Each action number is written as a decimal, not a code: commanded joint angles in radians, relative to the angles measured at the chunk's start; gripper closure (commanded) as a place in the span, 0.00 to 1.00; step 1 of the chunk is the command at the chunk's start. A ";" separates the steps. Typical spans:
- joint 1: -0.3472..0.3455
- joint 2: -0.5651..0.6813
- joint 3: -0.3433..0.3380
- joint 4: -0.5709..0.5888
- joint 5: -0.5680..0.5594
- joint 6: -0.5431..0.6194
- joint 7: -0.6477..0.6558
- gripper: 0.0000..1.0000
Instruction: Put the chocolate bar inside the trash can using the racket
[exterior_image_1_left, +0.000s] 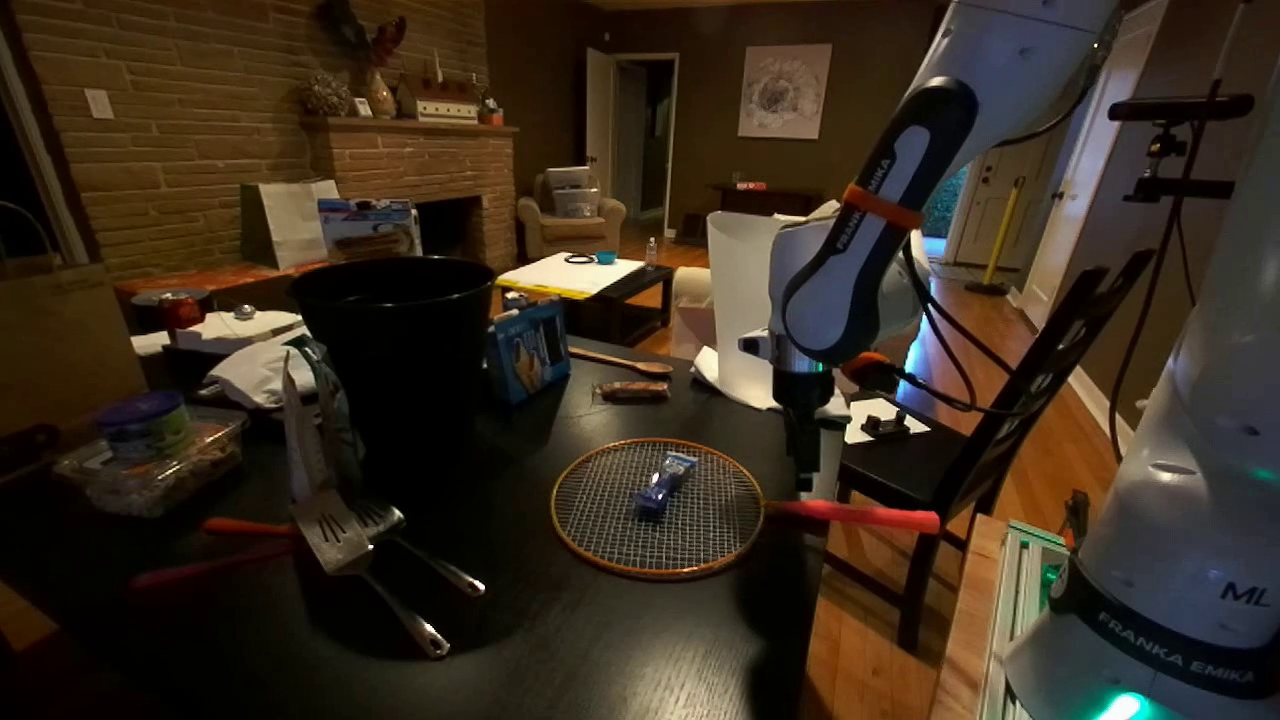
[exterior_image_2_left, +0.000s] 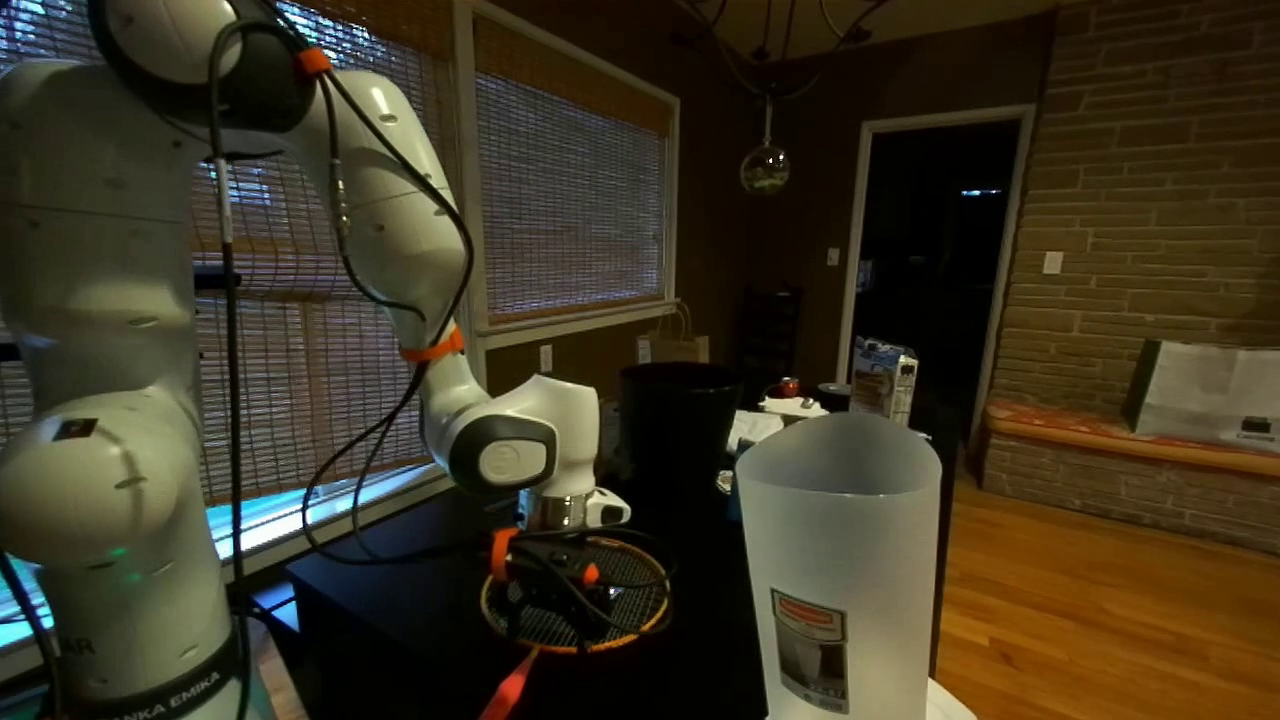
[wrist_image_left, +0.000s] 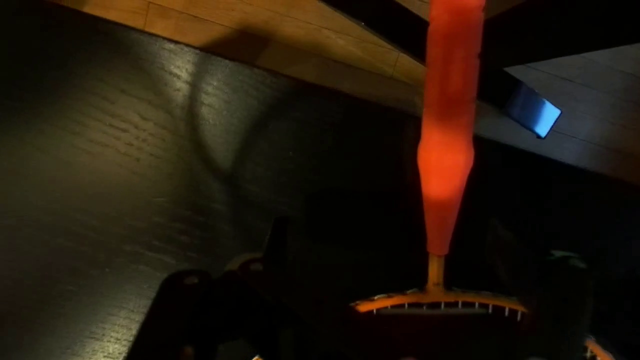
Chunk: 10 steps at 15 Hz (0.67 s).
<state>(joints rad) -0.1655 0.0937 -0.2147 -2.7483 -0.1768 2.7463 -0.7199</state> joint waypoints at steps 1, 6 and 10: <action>-0.031 0.062 0.031 0.000 0.036 0.067 -0.005 0.00; -0.054 0.090 0.066 0.000 0.069 0.109 0.012 0.00; -0.055 0.083 0.083 0.002 0.072 0.104 0.034 0.00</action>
<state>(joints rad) -0.2016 0.1755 -0.1583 -2.7468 -0.1249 2.8331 -0.6988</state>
